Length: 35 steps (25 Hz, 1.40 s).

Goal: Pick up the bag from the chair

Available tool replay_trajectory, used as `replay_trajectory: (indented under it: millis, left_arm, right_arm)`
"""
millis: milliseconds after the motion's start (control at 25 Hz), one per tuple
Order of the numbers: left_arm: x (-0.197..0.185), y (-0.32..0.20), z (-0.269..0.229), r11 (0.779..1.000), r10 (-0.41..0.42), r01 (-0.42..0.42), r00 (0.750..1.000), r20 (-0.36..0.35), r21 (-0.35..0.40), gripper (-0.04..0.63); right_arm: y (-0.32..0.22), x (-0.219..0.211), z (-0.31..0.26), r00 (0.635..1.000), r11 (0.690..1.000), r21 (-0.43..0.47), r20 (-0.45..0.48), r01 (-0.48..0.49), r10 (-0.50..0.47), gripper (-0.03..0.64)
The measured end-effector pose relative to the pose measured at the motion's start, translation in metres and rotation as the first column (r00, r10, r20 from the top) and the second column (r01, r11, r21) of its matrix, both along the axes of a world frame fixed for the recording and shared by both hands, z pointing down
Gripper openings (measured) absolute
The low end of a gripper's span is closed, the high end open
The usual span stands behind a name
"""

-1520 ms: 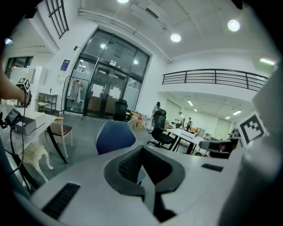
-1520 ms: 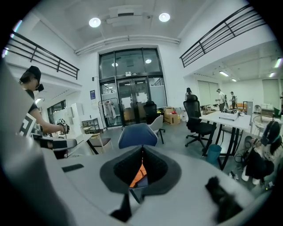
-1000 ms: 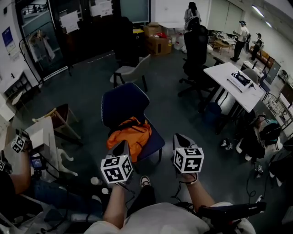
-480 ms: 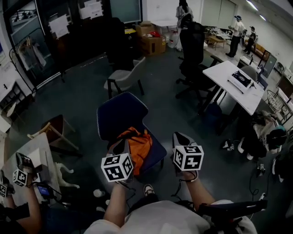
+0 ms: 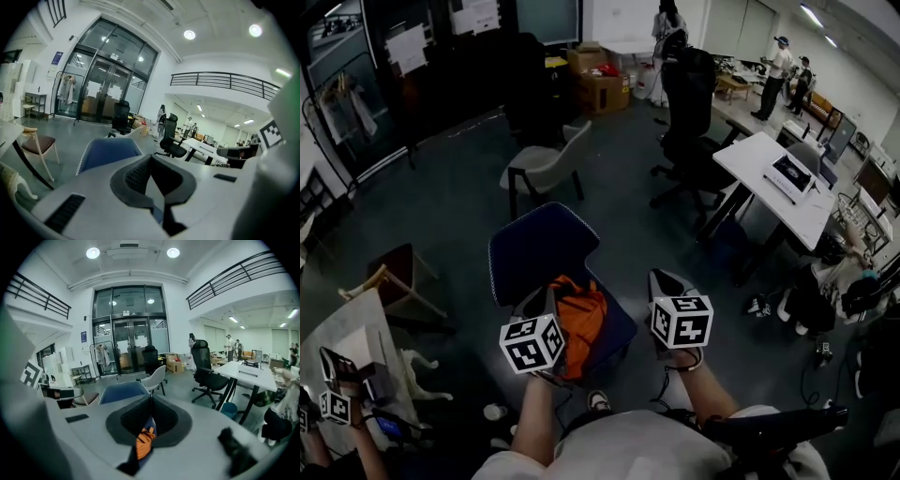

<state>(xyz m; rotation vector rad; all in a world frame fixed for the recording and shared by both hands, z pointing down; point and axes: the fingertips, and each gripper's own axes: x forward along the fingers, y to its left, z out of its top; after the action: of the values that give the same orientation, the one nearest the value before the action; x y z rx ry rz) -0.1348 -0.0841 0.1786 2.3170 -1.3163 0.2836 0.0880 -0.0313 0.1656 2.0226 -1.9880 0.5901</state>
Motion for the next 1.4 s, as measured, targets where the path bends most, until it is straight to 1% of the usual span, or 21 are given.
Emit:
replay_trajectory:
  millis: [160,480,800,920,1040,1160,1280,1400]
  left_arm:
    - [-0.002,-0.021,0.013,1.000,0.003,-0.003,1.000,-0.003,-0.025,0.012]
    - [-0.002,-0.040,0.032,0.998,0.021,-0.019,1.000,0.018,-0.059,0.012]
    - [0.008,-0.043,0.039,0.997,-0.018,0.022,0.998,0.063,-0.067,0.012]
    - [0.009,-0.048,0.041,0.995,-0.067,0.072,0.995,0.078,-0.069,0.012]
    - [0.010,-0.055,0.045,0.985,-0.141,0.147,0.987,0.076,-0.088,0.012]
    - [0.023,-0.064,0.044,0.977,-0.188,0.195,0.978,0.087,-0.087,0.012]
    - [0.033,-0.075,0.042,0.966,-0.238,0.246,0.966,0.101,-0.076,0.012]
    - [0.038,-0.087,0.046,0.950,-0.291,0.301,0.950,0.114,-0.081,0.012]
  right_arm:
    - [-0.020,-0.003,0.008,1.000,1.000,-0.021,-0.009,0.003,-0.003,0.032]
    - [-0.039,-0.002,0.026,1.000,0.999,-0.053,0.005,-0.002,0.003,0.032]
    - [-0.060,0.010,0.044,0.998,0.997,-0.067,0.053,0.044,-0.040,0.032]
    - [-0.078,0.015,0.047,0.994,0.993,-0.068,0.066,0.092,-0.088,0.032]
    - [-0.102,0.018,0.045,0.986,0.987,-0.058,0.075,0.151,-0.147,0.032]
    - [-0.127,0.033,0.046,0.978,0.979,-0.054,0.087,0.196,-0.191,0.032]
    - [-0.149,0.043,0.054,0.967,0.968,-0.069,0.106,0.240,-0.233,0.032]
    - [-0.172,0.047,0.063,0.953,0.954,-0.083,0.121,0.289,-0.278,0.032]
